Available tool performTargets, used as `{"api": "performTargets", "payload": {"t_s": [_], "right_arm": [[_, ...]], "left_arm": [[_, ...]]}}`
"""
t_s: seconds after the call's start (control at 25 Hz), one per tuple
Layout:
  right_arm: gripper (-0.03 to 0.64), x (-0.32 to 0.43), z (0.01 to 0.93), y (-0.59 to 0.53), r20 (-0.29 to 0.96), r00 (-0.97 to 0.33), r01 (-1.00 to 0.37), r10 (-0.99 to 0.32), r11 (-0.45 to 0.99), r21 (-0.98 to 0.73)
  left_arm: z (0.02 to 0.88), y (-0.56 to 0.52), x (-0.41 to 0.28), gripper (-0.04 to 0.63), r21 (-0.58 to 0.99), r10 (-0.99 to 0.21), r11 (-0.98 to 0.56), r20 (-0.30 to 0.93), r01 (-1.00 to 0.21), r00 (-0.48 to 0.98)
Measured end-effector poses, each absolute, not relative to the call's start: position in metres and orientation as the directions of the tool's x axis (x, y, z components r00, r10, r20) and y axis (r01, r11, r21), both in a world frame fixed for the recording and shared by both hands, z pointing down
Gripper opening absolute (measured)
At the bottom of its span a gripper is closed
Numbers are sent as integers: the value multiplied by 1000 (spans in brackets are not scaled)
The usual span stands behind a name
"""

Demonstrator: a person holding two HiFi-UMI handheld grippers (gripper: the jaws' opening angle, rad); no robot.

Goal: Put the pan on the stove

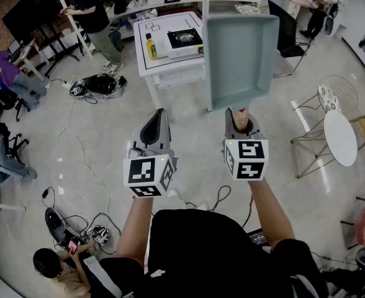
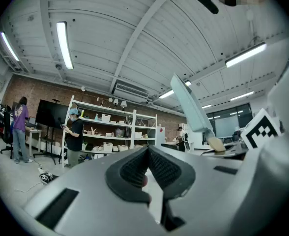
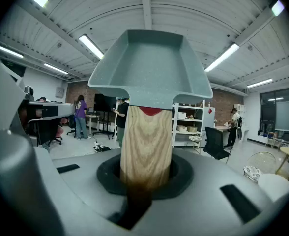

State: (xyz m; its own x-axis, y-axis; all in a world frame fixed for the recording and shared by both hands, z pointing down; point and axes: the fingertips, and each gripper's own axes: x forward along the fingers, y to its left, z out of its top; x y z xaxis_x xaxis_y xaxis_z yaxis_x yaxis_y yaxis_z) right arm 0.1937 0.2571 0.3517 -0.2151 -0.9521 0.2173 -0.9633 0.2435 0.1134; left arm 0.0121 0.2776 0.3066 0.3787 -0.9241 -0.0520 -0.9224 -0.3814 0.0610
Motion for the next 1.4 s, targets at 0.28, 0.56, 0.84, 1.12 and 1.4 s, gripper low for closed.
{"api": "performTargets", "payload": {"t_s": [0.28,0.56,0.84,1.12,1.4], "right_arm": [[37,191,353,254,212,-228,-963,-950,252,96],[37,185,353,240,216,-235,-962,-948,258,86],[37,175,354,206,215,-240,-960,-947,264,94],[37,165,359,151,228,-235,-959,-945,264,102],[37,151,358,82,241,-230,-960,-943,261,103]], "left_arm": [[309,276,13,9,58,-925,-379,-46,-923,377],[311,265,4,9,68,-928,-371,-43,-926,369],[315,230,-2,9,72,-929,-371,-44,-926,368],[322,174,-12,9,81,-927,-374,-35,-924,373],[318,101,-23,9,85,-923,-385,-34,-919,383]]}}
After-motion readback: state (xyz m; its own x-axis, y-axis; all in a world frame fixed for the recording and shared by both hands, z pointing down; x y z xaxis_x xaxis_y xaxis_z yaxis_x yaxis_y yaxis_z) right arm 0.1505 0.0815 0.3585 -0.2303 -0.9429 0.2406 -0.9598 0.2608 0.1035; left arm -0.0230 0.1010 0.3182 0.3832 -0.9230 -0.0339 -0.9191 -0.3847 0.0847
